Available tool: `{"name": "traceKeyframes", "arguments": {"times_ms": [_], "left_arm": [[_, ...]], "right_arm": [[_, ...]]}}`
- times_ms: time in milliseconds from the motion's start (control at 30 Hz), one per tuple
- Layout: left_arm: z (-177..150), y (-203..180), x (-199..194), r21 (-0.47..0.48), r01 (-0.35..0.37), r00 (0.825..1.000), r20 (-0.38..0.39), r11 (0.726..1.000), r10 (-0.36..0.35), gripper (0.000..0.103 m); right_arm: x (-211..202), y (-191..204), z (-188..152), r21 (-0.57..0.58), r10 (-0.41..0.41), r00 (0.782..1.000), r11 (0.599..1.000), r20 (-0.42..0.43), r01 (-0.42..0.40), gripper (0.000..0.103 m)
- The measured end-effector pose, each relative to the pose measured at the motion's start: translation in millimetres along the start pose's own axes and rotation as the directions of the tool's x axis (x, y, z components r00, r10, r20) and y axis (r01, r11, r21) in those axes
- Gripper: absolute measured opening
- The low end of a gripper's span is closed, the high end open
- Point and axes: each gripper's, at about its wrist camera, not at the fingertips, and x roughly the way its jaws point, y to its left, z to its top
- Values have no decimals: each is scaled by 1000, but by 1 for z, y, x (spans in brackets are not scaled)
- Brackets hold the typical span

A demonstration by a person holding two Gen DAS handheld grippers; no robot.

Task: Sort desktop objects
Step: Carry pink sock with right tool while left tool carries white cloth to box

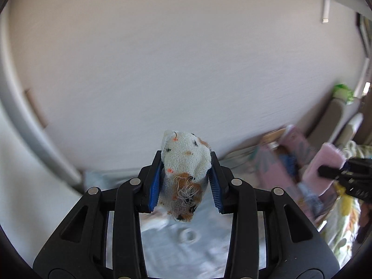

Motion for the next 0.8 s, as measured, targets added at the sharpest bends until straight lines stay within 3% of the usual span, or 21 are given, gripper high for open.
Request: {"name": "traceKeyframes", "arguments": {"times_ms": [133,367,400,433,567,800], "left_arm": [[19,-48,8,67,75,997,7,995,-76,33],[29,-137,39,166,224,975,-57,961,-217,33],[29,-151,45,178,245,969,-76,953,-235,33],[29,-161,55,186,261,964,-93,947,-248,33],[18,-210,99,231,311,946,-171,922,-276,33],[-2,-260,152,267,347,922,-270,899,-276,33]], "right_arm": [[-16,-27,-7,56,-47,999,997,10,46,22],[-41,-74,-26,136,-134,991,982,4,133,22],[-42,-81,-29,301,-280,960,917,21,261,22],[-44,-88,-33,317,-294,956,908,14,275,22],[-45,-114,-52,352,-323,946,883,-25,311,22],[-24,-145,-74,330,-340,932,872,-125,362,21]]}}
